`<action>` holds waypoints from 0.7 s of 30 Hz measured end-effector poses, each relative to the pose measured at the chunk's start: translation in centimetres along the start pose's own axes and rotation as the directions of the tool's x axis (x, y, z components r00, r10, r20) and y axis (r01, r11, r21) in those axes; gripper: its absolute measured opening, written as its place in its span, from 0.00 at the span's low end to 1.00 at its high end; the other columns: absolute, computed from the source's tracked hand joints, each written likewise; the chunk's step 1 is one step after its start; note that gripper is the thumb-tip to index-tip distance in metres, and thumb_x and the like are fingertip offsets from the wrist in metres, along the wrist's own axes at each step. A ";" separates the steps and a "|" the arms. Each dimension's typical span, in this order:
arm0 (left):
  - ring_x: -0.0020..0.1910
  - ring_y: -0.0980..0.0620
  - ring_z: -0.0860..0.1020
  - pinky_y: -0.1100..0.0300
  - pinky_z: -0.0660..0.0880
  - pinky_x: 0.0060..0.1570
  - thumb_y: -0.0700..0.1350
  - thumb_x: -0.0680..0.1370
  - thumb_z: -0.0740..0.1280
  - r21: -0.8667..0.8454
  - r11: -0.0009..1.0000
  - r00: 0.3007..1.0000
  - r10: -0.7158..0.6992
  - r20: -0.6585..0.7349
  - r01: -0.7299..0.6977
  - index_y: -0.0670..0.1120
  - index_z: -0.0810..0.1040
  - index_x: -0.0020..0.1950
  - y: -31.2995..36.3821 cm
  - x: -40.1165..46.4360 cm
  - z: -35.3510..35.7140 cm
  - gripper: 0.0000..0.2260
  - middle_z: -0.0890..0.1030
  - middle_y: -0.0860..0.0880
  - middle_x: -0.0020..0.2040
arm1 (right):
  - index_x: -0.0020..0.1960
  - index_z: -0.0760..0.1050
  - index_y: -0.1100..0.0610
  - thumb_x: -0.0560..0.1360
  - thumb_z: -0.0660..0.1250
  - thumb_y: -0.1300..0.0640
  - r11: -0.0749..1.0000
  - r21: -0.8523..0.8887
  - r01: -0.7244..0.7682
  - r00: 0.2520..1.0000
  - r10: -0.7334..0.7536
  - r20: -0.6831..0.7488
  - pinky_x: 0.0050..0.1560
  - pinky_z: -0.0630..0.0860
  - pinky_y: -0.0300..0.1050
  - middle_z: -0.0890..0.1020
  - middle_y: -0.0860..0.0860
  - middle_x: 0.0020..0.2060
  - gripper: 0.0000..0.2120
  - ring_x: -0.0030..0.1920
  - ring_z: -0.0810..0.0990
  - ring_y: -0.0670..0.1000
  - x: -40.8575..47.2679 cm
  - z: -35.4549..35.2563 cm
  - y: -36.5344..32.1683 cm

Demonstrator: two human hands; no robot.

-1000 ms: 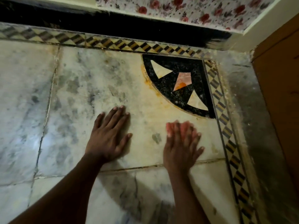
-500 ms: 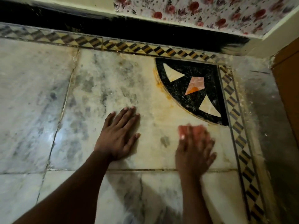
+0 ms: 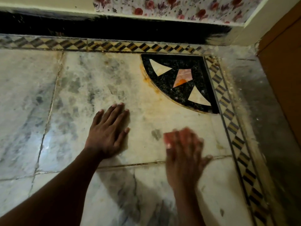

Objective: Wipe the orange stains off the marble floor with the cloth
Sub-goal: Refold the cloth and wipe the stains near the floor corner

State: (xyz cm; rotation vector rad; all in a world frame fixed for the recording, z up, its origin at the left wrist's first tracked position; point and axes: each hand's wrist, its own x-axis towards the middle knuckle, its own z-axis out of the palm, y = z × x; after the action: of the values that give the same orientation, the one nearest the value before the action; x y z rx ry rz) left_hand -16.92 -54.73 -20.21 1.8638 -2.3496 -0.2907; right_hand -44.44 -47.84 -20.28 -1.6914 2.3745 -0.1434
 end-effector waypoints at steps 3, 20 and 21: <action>0.86 0.51 0.46 0.40 0.47 0.83 0.62 0.85 0.47 0.002 1.000 1.000 0.008 -0.002 -0.008 0.53 0.51 0.87 0.0 -0.1 0.2 0.30 0.48 0.52 0.87 | 0.84 0.46 0.31 0.82 0.41 0.31 0.864 0.166 -0.475 0.869 0.491 -0.068 0.79 0.40 0.77 0.42 0.48 0.87 0.30 0.85 0.38 0.63 6.2 -0.5 0.8; 0.77 0.38 0.68 0.41 0.57 0.77 0.54 0.79 0.54 -0.051 0.994 0.995 -0.095 -0.035 0.093 0.41 0.67 0.80 -1.8 7.5 -2.7 0.32 0.69 0.38 0.79 | 0.84 0.46 0.34 0.83 0.47 0.34 0.962 0.132 -0.240 0.966 0.250 -0.062 0.81 0.42 0.71 0.44 0.50 0.87 0.31 0.85 0.38 0.64 11.1 0.5 -4.7; 0.80 0.39 0.65 0.41 0.55 0.78 0.55 0.80 0.54 -0.064 0.993 0.995 -0.098 -0.029 0.096 0.41 0.64 0.82 -1.9 9.1 -2.7 0.33 0.66 0.39 0.81 | 0.85 0.47 0.34 0.83 0.48 0.35 0.969 0.144 -0.200 0.975 0.212 -0.070 0.81 0.42 0.70 0.44 0.50 0.87 0.31 0.85 0.38 0.64 11.8 0.9 -6.6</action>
State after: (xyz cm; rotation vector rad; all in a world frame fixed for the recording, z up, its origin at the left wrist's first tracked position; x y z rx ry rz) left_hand -16.59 -64.18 -18.15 1.9418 -2.2068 -0.3384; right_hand -41.87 -61.05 -21.27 -1.3942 2.5207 -0.3404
